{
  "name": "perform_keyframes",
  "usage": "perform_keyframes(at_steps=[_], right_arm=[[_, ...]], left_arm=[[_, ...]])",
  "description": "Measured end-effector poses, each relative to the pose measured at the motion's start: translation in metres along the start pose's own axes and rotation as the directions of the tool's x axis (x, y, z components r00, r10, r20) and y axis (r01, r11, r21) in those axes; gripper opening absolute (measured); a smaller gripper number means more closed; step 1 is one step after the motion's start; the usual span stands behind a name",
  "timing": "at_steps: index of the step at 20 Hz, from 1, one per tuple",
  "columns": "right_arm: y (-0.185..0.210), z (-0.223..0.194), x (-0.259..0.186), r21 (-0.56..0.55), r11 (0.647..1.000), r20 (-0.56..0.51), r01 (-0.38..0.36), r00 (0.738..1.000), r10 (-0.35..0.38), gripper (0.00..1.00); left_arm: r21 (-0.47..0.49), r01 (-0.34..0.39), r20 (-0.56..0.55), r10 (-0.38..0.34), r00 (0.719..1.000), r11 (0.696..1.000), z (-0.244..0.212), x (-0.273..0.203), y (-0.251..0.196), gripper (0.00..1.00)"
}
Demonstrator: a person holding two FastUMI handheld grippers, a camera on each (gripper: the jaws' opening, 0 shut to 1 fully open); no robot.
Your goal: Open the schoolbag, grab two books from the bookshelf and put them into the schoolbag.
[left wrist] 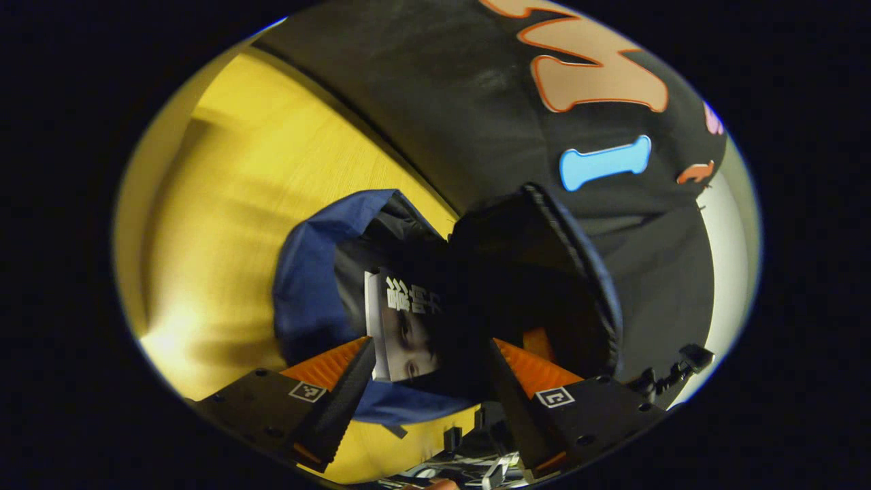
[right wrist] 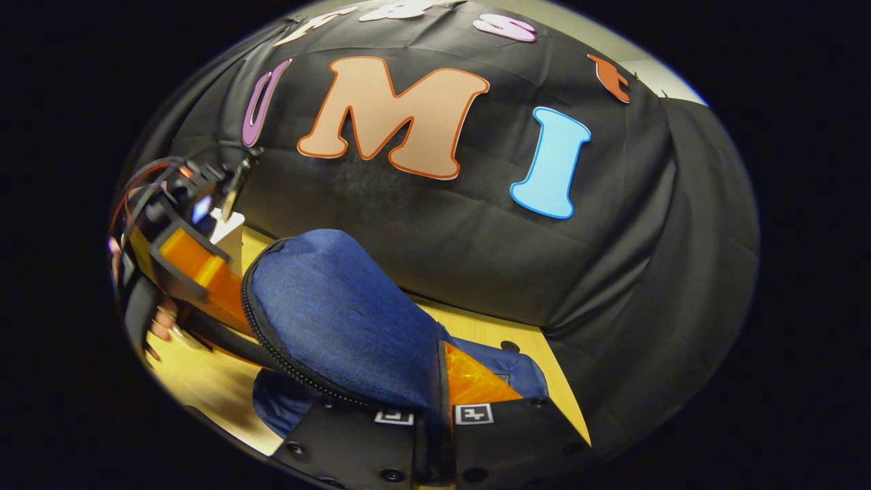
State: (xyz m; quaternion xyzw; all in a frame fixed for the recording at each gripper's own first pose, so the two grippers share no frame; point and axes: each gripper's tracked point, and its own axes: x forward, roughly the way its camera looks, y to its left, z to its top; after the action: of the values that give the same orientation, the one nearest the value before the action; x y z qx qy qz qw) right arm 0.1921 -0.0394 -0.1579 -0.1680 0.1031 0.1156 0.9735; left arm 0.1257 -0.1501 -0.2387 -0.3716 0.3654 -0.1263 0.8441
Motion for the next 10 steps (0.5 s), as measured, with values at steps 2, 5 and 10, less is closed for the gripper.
perform_keyframes(at_steps=[2,5,10], right_arm=[[0.001,0.0,0.0,-0.006,1.0,-0.001,-0.001,1.0,0.001,0.07],[0.003,-0.001,0.001,-0.015,1.0,-0.005,0.0,1.0,0.0,0.07],[0.006,-0.004,0.003,-0.026,1.0,-0.015,-0.005,1.0,0.004,0.07]], left_arm=[[0.058,-0.012,0.014,0.011,1.0,0.998,0.004,-0.033,-0.011,0.95],[0.122,-0.048,0.048,0.042,0.998,0.991,0.02,-0.08,-0.018,0.91],[0.151,-0.174,0.2,0.142,0.969,0.973,0.075,-0.164,0.007,0.95]])
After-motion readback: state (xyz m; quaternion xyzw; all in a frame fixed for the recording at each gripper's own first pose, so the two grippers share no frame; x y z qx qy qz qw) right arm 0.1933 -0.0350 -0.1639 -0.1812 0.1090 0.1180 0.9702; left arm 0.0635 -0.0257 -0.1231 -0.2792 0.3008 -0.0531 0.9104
